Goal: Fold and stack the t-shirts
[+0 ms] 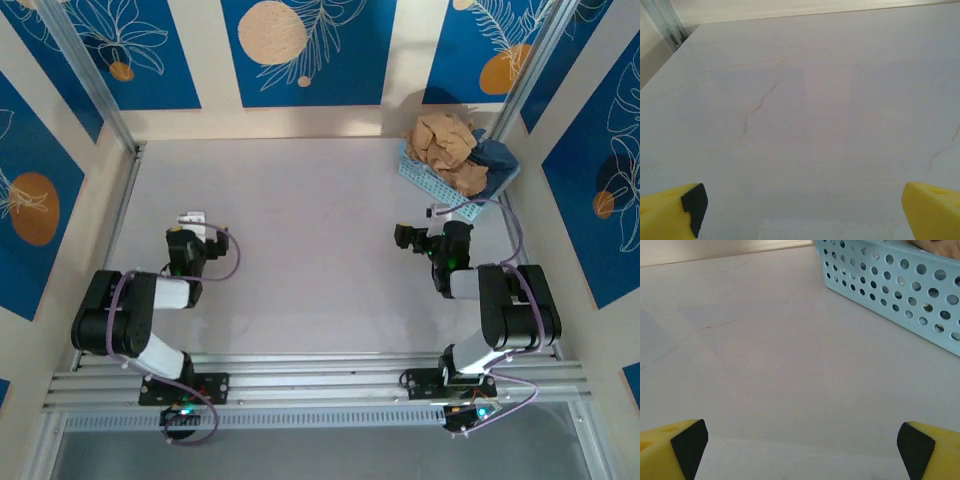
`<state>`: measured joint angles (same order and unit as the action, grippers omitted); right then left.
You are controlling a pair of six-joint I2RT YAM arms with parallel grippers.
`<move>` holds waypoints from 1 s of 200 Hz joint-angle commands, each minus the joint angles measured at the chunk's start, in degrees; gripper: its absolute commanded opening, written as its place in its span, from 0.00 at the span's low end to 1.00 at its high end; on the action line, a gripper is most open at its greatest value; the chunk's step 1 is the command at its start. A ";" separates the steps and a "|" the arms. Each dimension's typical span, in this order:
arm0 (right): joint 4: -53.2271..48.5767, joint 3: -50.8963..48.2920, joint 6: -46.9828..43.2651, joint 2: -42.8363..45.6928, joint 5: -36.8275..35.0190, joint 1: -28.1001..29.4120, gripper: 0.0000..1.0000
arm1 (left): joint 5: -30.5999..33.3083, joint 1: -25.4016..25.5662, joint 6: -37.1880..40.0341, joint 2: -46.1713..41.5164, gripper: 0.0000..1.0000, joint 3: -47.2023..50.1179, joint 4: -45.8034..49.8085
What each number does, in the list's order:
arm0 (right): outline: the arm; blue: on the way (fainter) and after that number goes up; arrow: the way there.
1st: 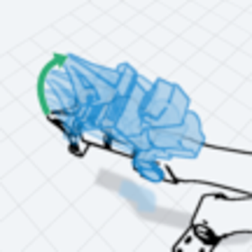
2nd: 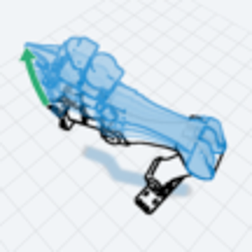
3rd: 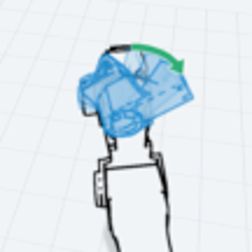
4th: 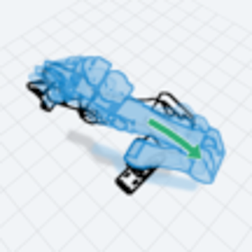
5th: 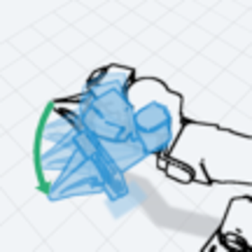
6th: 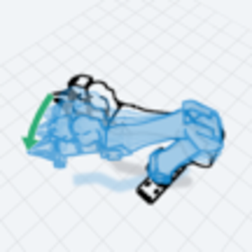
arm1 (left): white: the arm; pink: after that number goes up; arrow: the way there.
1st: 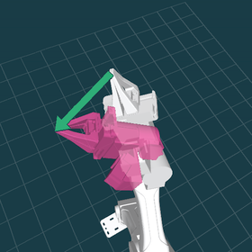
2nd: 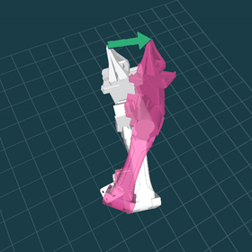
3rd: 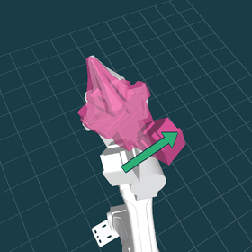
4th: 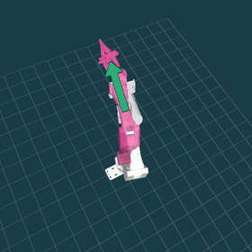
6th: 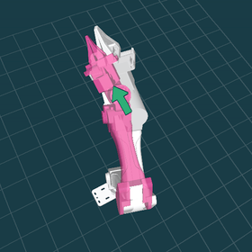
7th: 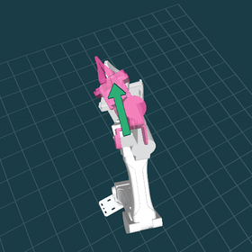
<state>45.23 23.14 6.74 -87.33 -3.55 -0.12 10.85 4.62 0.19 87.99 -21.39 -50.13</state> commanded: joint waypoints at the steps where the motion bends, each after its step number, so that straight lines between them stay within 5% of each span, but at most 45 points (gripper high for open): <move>1: 0.50 1.03 -1.29 0.13 0.83 -0.33 0.99 | -1.18 -0.05 0.57 -0.01 1.00 -0.32 -0.10; 164: 0.56 0.99 -1.13 1.23 -1.08 0.25 0.99 | -1.75 -0.07 0.81 -0.77 1.00 -0.18 -0.07; 183: -23.46 11.63 1.06 10.67 -16.89 5.20 0.99 | 2.61 2.07 2.03 -8.56 1.00 -4.52 13.82; 200: -46.29 27.81 18.01 11.28 -17.75 3.36 0.99 | 4.89 3.02 -1.53 -15.50 1.00 -7.61 18.47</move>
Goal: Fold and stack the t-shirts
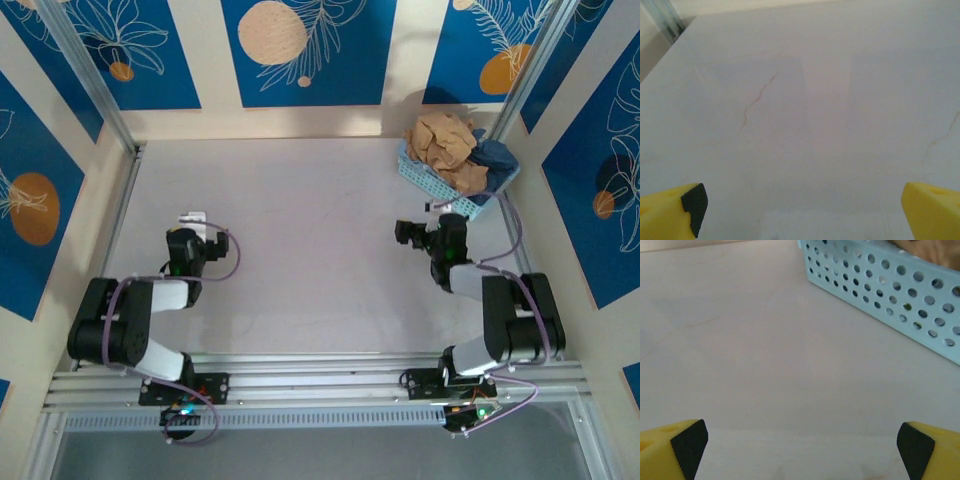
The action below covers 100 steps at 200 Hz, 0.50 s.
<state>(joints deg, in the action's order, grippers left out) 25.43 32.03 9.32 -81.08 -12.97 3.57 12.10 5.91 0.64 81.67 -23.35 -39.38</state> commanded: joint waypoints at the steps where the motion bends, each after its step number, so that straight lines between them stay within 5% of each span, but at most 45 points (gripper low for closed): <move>1: -27.94 19.99 16.24 4.78 -7.78 -0.55 0.99 | 4.08 1.78 -2.77 -9.43 1.00 -5.91 7.90; 9: -37.26 28.24 21.45 1.81 -3.79 -2.15 0.99 | 9.71 1.85 -13.38 -11.60 1.00 -10.53 17.26; 23: -50.99 42.32 27.47 -5.91 -0.74 -4.80 0.99 | 16.90 1.11 -31.09 -12.05 1.00 -25.63 50.81; 30: -53.98 47.88 27.07 -10.13 4.53 -6.60 0.99 | 19.81 0.79 -35.82 -9.82 0.99 -31.05 57.62; 69: -58.31 65.06 31.72 -24.79 6.96 -10.75 0.98 | -6.12 0.37 -34.53 1.95 0.97 -46.94 55.20; 100: -60.84 79.43 31.13 -38.80 13.40 -13.27 0.92 | -16.17 5.46 -33.36 6.19 0.95 -53.34 53.56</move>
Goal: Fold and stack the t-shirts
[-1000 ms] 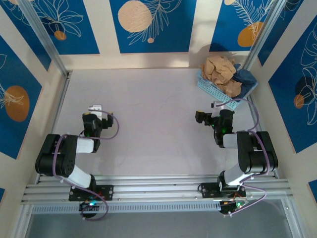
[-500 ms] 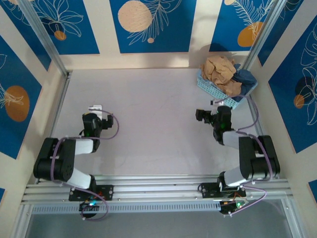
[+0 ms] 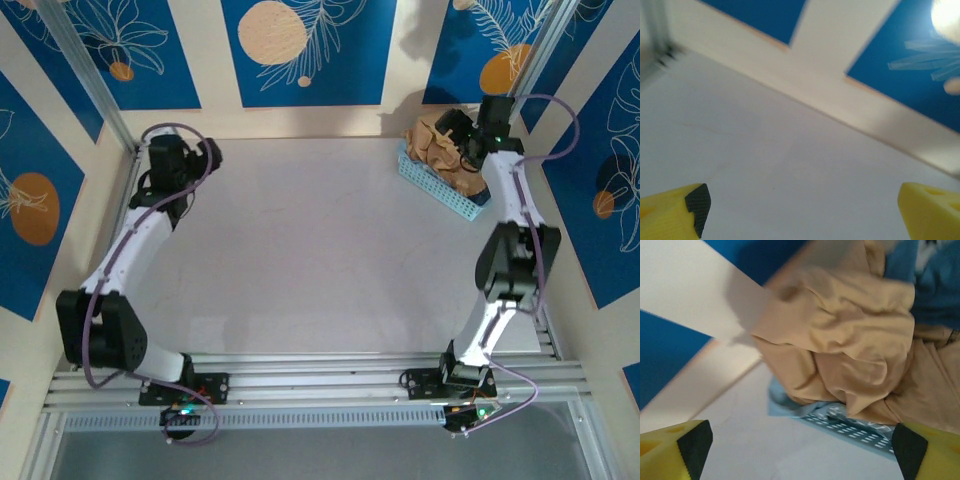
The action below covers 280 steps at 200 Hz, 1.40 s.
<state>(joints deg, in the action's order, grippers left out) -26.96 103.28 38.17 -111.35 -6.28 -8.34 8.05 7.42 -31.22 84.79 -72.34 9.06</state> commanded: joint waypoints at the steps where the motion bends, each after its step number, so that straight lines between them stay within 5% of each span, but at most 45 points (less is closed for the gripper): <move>1: -8.63 8.83 2.23 -8.97 6.85 -1.39 0.92 | -12.38 4.15 -1.35 3.13 0.95 -4.46 5.11; 33: -9.54 19.14 4.31 -19.60 9.65 -3.61 0.85 | -18.02 9.03 -2.06 3.93 0.91 -5.71 3.82; 57: -9.71 24.05 6.58 -25.46 11.81 -4.66 0.69 | -18.49 11.48 -2.22 3.47 0.84 -5.54 4.73; 71: -12.37 27.84 6.88 -27.99 11.31 -4.69 0.49 | -18.61 11.95 -2.24 2.95 0.79 -5.45 5.86; 92: -9.28 24.86 5.78 -24.30 8.20 -3.49 0.00 | -17.95 12.24 -1.53 1.40 0.73 -5.44 7.86; 174: -7.30 19.40 -5.78 4.20 -14.13 10.47 0.00 | -13.27 12.35 0.09 0.17 0.63 -4.27 13.83; 238: -5.34 24.86 -15.49 14.54 -9.01 28.23 0.00 | -0.70 12.31 0.79 -0.07 0.62 -7.40 22.95; 280: -6.72 9.95 -9.23 15.98 -0.24 38.30 0.00 | 4.32 12.19 1.36 -1.71 0.69 -8.28 28.45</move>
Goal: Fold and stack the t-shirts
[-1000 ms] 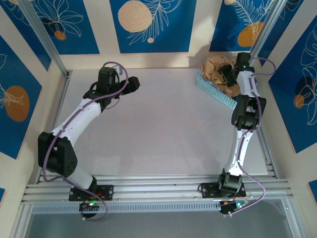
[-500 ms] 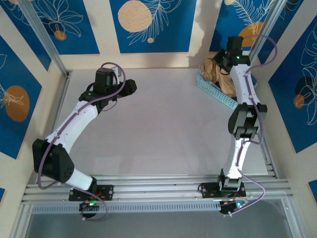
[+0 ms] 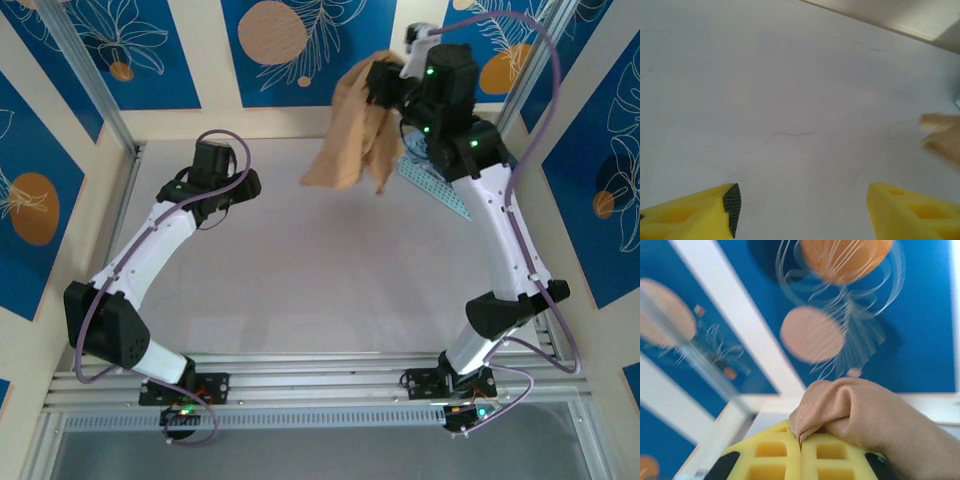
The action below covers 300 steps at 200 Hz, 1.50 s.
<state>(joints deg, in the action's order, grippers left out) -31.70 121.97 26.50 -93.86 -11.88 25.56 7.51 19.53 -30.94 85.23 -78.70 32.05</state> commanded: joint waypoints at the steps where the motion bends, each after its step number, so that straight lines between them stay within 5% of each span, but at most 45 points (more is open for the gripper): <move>1: -1.92 -9.28 2.65 -1.46 5.45 4.71 0.00 | 4.88 0.08 1.07 -2.20 0.70 -1.91 5.55; 35: -2.91 -23.46 8.82 -3.12 8.01 10.50 0.00 | 3.82 0.13 1.18 -5.47 0.70 1.21 8.46; 63: -9.87 -26.91 13.11 -9.38 18.58 8.36 0.02 | -7.44 0.80 4.59 -6.61 0.67 5.62 7.98; 87: -14.28 -28.35 13.51 -10.57 23.02 6.33 0.29 | -14.00 4.96 8.16 -6.91 0.65 9.09 6.83; 103: -12.83 -34.11 15.34 -5.84 20.38 5.01 0.46 | -13.04 8.92 9.73 -6.50 0.67 10.09 6.95; 125: -10.14 -44.91 21.15 -0.36 20.54 0.08 0.57 | -7.99 12.14 9.39 -3.36 0.76 9.61 8.24; 143: -7.66 -52.48 25.26 1.67 23.23 -3.46 0.59 | -2.54 11.79 7.30 0.52 0.86 7.21 10.06; 160: -6.16 -55.04 26.46 2.13 24.96 -3.22 0.60 | -3.90 10.27 6.62 5.82 0.88 2.80 10.30; 211: -15.12 -45.53 15.60 -4.39 23.90 13.51 0.59 | -0.05 0.17 3.32 17.58 0.79 -4.01 21.39; 238: -20.66 -39.21 10.36 -14.23 27.67 19.72 0.62 | -5.20 -6.70 4.21 16.81 0.77 0.90 17.78; 263: -22.63 -34.64 10.41 -22.13 26.30 22.15 0.63 | -8.48 -8.09 5.71 20.58 0.77 0.66 16.28; 300: -21.56 -32.93 13.28 -26.12 22.73 20.67 0.45 | -9.35 -8.02 3.01 23.99 0.67 3.11 13.57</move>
<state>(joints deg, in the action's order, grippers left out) -50.41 86.65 38.94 -119.90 12.47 47.75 0.51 11.18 -26.50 107.74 -77.67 46.72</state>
